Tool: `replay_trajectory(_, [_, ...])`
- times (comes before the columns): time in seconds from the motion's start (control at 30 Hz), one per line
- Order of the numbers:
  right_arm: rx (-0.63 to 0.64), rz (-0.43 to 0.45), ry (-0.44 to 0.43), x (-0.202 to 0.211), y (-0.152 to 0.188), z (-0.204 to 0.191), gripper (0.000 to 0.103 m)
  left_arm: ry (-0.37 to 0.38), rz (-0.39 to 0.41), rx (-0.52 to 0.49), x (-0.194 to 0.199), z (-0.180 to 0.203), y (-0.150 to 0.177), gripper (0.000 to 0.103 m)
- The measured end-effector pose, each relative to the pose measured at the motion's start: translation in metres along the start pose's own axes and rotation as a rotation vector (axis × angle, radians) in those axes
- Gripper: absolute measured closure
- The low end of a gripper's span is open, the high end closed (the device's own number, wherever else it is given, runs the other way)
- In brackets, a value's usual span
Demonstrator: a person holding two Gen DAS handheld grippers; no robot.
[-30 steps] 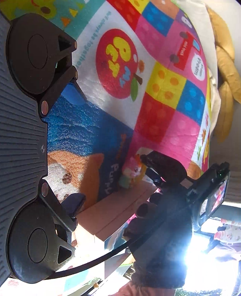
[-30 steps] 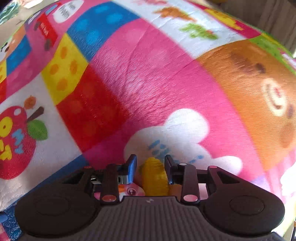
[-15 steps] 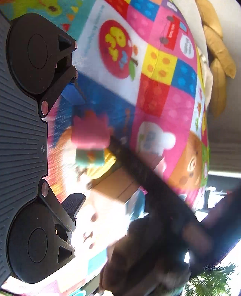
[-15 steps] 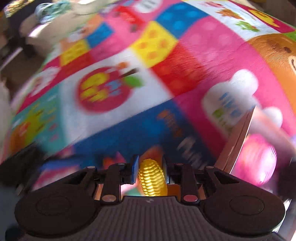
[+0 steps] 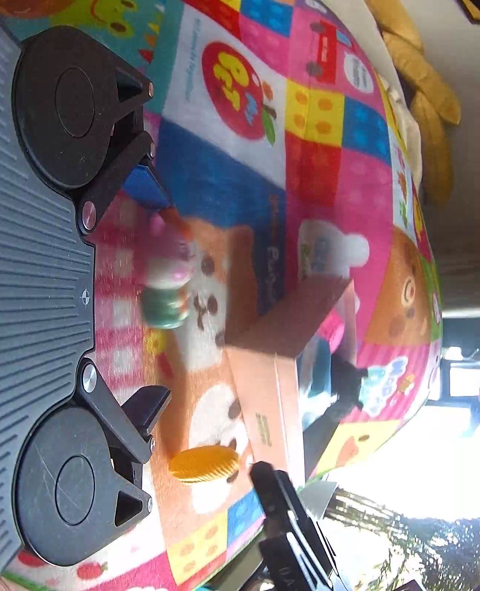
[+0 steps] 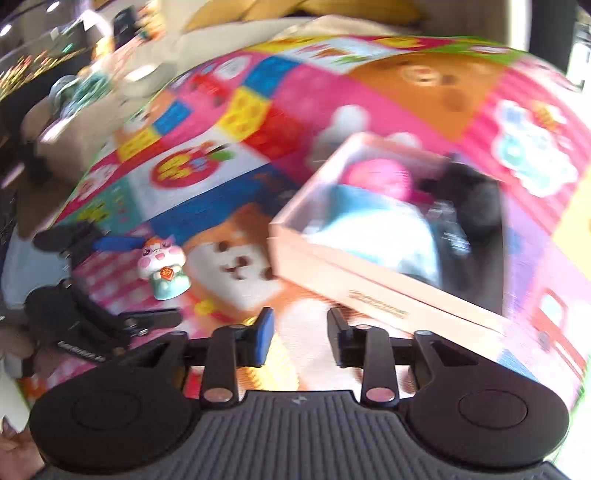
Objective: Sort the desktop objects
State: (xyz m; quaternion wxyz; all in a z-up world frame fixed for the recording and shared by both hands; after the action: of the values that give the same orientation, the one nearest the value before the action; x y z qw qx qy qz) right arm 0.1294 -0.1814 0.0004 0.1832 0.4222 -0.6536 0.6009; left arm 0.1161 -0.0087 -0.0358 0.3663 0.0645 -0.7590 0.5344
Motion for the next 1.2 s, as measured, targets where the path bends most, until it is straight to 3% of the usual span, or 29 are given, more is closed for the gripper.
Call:
replay_trajectory(0.13, [-0.095,0.125,0.079,0.016,0.004,0.041,0.039,0.049,0.012,-0.053,-0.004,0.024,-0.008,0.000])
replay_trajectory(0.2, [-0.121,0.140,0.101,0.015,0.013,0.053,0.026,0.017,0.007,-0.069,-0.007,0.027,-0.012,0.000])
replay_trajectory(0.3, [-0.143,0.130,0.093,0.005,0.030,0.057,0.015,-0.075,-0.019,-0.059,-0.015,0.017,-0.017,0.000])
replay_trajectory(0.47, [-0.169,0.132,0.103,-0.009,0.055,0.059,0.003,-0.123,-0.074,-0.031,-0.032,0.004,-0.012,0.000])
replay_trajectory(0.73, [-0.271,0.110,0.083,-0.017,0.077,0.073,0.000,-0.090,-0.029,-0.057,-0.028,0.025,-0.016,0.000])
replay_trajectory(0.77, [-0.271,0.115,0.082,-0.017,0.078,0.072,0.000,-0.083,-0.024,-0.061,-0.028,0.029,-0.017,0.003])
replay_trajectory(0.83, [-0.282,0.132,0.085,-0.016,0.079,0.072,0.000,-0.067,-0.022,-0.071,-0.028,0.037,-0.019,0.019])
replay_trajectory(0.9, [-0.293,0.164,0.095,-0.016,0.081,0.071,0.000,-0.043,-0.022,-0.076,-0.029,0.043,-0.019,0.024])
replay_trajectory(1.03, [-0.239,0.115,0.133,-0.021,0.082,0.066,0.000,0.052,-0.008,-0.105,-0.022,0.063,-0.015,0.022])
replay_trajectory(1.1, [-0.190,0.064,0.153,-0.024,0.080,0.061,0.000,0.110,0.006,-0.124,-0.014,0.075,-0.011,0.011])
replay_trajectory(1.17, [-0.176,0.049,0.097,-0.021,0.068,0.055,0.000,0.103,0.028,-0.131,-0.007,0.079,-0.008,0.006])
replay_trajectory(1.2, [-0.178,0.099,0.097,-0.013,0.056,0.053,0.000,0.087,0.033,-0.129,-0.006,0.079,-0.007,0.005])
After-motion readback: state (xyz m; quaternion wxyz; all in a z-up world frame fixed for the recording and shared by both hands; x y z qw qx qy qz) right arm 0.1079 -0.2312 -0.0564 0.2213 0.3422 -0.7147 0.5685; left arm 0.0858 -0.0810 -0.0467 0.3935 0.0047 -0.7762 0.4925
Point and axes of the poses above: each gripper's, at about its wrist camera, not at the fingertips, and x roughly against the way its jaws point, z to its right, y to its underside, the point moved 9 cm from there along -x, roughly the way its jaws point, and after that the axes turned 15 degrees about -x, right-handed, at the moved point
